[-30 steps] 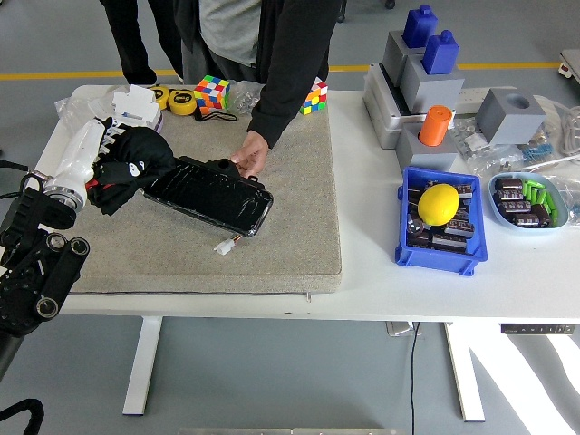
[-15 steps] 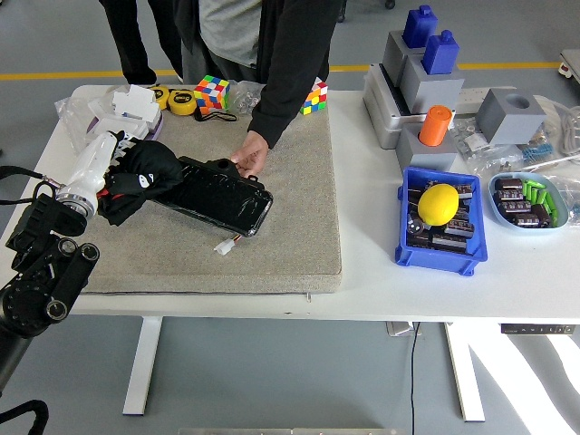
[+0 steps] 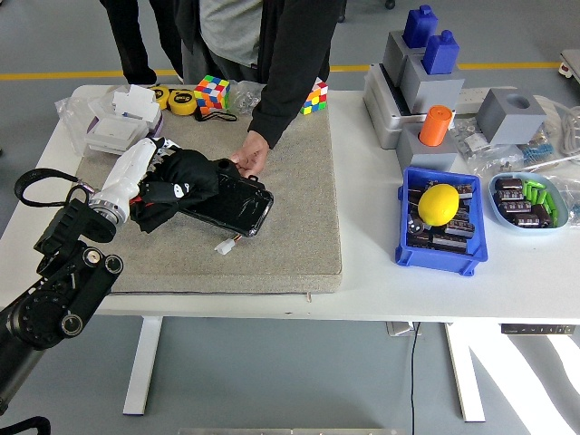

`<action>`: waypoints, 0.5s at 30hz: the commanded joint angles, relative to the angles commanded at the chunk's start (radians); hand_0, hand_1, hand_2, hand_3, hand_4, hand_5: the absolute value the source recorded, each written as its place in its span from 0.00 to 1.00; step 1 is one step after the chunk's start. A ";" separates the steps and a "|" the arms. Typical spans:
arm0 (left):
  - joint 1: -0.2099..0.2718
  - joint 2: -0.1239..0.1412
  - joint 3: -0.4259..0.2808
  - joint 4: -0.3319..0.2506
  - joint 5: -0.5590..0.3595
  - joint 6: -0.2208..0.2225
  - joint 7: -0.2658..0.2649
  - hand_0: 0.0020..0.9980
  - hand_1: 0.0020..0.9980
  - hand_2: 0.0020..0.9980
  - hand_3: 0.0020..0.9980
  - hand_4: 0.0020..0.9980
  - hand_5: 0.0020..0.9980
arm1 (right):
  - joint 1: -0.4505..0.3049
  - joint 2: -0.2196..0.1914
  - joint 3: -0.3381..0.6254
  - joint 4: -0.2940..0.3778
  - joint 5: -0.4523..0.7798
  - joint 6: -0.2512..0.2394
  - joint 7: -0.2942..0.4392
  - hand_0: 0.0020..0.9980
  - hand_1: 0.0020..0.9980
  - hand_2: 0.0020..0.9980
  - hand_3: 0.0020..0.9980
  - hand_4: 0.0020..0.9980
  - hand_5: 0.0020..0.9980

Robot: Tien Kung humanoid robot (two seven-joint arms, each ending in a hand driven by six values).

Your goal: Pick the rag up,wipe the panel,place it on the desk

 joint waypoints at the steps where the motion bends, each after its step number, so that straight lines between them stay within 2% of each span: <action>1: 0.000 0.000 0.012 -0.005 -0.005 -0.001 0.002 0.23 0.36 0.42 0.56 0.75 0.00 | 0.000 0.000 0.001 0.000 0.001 0.000 0.000 0.59 0.57 0.48 0.52 0.90 0.37; 15: 0.005 -0.001 0.190 -0.090 -0.084 -0.002 0.003 0.23 0.36 0.42 0.56 0.75 0.00 | -0.001 0.003 0.002 0.001 0.001 0.002 0.001 0.59 0.57 0.48 0.52 0.90 0.37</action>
